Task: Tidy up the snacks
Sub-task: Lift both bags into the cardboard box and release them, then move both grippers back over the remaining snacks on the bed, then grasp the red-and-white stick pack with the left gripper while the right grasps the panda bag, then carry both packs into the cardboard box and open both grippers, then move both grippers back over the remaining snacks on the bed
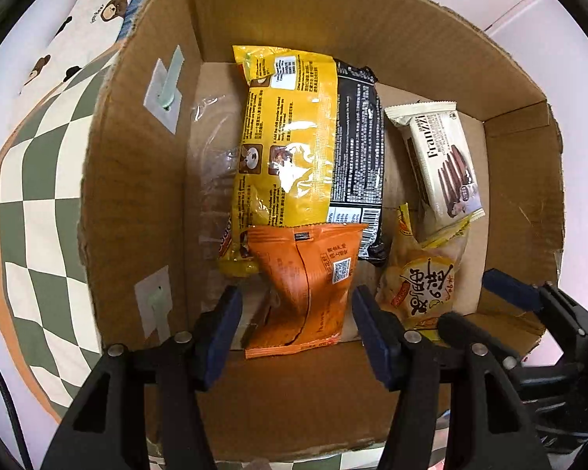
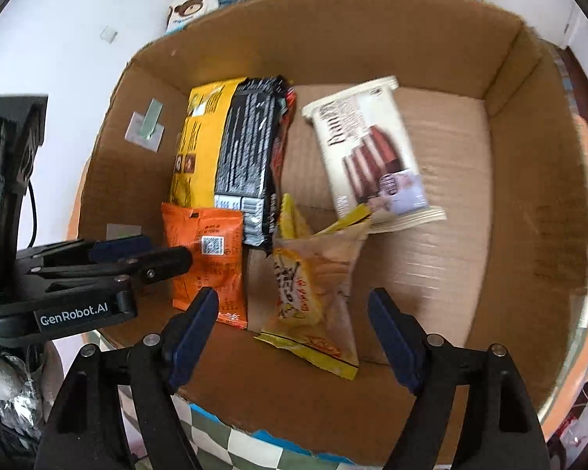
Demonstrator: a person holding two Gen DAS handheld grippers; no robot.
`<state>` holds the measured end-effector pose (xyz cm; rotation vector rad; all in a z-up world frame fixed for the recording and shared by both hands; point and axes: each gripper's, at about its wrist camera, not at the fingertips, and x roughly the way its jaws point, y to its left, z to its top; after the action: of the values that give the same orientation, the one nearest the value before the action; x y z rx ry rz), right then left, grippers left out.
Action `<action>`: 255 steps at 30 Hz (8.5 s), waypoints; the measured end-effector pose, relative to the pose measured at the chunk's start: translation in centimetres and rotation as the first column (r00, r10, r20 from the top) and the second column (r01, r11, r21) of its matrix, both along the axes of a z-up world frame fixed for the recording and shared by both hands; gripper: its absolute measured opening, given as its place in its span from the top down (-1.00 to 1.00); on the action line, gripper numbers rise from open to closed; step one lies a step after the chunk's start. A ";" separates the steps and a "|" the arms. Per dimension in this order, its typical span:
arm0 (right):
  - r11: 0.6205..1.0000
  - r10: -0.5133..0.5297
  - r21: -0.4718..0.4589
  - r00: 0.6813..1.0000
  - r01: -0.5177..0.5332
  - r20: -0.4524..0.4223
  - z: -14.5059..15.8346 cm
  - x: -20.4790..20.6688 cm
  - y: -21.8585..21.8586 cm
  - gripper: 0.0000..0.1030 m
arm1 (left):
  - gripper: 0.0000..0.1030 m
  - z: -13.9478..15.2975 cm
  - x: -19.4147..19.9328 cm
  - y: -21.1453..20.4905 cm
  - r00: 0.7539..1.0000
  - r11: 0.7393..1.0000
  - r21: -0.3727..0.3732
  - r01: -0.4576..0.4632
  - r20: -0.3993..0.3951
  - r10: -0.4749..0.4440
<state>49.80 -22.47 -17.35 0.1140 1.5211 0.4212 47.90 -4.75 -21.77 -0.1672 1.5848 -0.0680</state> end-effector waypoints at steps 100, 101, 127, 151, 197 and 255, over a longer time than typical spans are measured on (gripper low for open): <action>0.991 -0.130 -0.004 0.986 0.130 -0.109 -6.2 -21.9 -6.5 0.08 | 0.22 -7.9 -25.1 -6.6 0.999 0.997 0.073 0.038 -0.034 -0.036; 0.991 -0.134 0.001 0.985 0.135 -0.112 -6.5 -21.9 -6.4 0.08 | 0.01 -7.3 -24.7 -6.6 0.998 0.994 0.086 0.061 -0.015 -0.060; 0.972 -0.233 -0.018 0.961 0.232 -0.146 -7.6 -23.1 -7.1 0.08 | -0.16 -9.1 -23.0 -7.9 0.985 0.997 0.065 0.034 -0.172 -0.023; 0.976 -0.218 -0.040 0.958 0.214 -0.189 -9.9 -23.7 -5.6 -0.17 | -0.06 -11.5 -16.2 -10.6 0.976 0.999 0.033 0.041 -0.215 -0.033; 0.979 -0.162 0.160 0.959 0.126 0.234 12.4 -6.1 -8.5 -0.01 | 0.11 13.6 -3.3 -3.8 0.950 0.982 0.174 0.067 0.289 -0.116; 0.976 -0.151 -0.067 0.859 0.209 0.490 18.2 -14.6 -6.9 -0.92 | -0.67 17.3 -15.3 -5.6 0.841 0.990 0.118 -0.079 0.541 0.003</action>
<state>35.19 -29.38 0.84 0.0515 1.0248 0.1857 32.60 -10.33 -4.43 -0.0646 1.0121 0.0269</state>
